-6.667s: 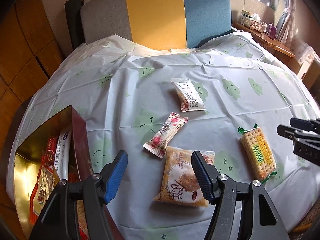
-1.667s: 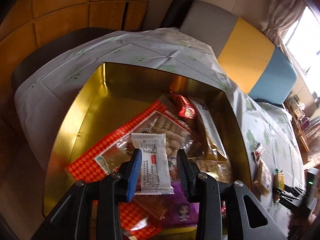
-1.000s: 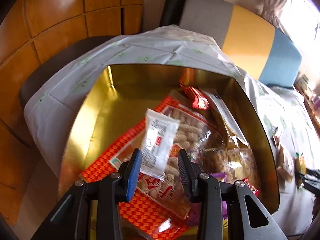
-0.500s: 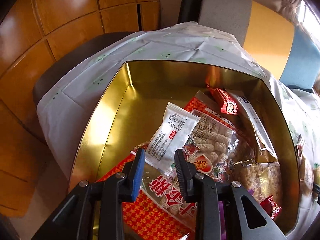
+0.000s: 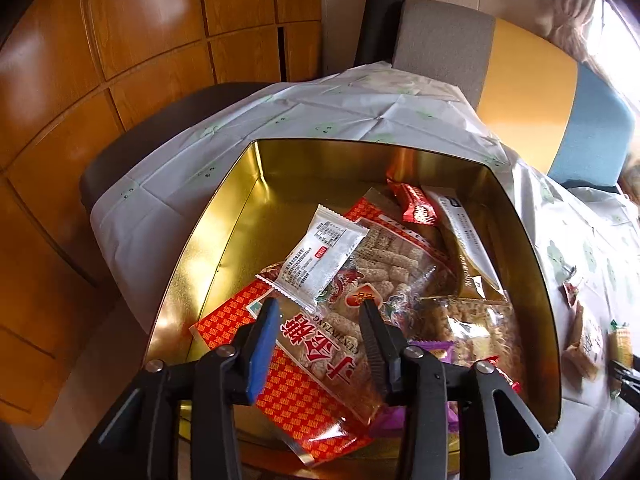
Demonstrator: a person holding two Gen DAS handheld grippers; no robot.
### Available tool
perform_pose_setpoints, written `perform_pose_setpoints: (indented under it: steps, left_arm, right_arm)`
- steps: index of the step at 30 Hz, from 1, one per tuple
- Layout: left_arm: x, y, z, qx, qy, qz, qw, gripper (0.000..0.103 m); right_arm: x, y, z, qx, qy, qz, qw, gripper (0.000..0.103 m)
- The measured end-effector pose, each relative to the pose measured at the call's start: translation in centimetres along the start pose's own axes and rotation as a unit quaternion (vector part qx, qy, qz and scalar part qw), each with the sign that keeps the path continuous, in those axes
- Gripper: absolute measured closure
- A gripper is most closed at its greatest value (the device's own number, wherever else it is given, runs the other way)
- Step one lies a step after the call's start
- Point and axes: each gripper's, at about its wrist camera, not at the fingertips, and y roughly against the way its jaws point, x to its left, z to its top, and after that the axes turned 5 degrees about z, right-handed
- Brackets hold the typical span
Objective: Organize snacks
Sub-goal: 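Carry the WEIDAN cracker pack with the right gripper into the gold tin and release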
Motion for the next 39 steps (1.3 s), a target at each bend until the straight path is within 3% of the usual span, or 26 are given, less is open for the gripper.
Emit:
perform_pose_setpoints:
  steps: [23, 33, 39]
  left_arm:
    - [0.3, 1.1, -1.7, -0.009, -0.006, -0.015, 0.9998, 0.055]
    - [1.4, 1.0, -1.9, -0.014, -0.001, -0.015, 0.9998, 0.055]
    - [2.0, 0.7, -1.9, -0.011, 0.008, -0.015, 0.9998, 0.055]
  right_arm:
    - [-0.5, -0.1, -0.1, -0.006, -0.018, 0.008, 1.0, 0.053]
    - [-1.7, -0.2, 0.9, 0.017, -0.07, 0.028, 0.997, 0.054]
    - [-1.1, 2.6, 2.1, -0.026, -0.09, 0.054, 0.994, 0.054]
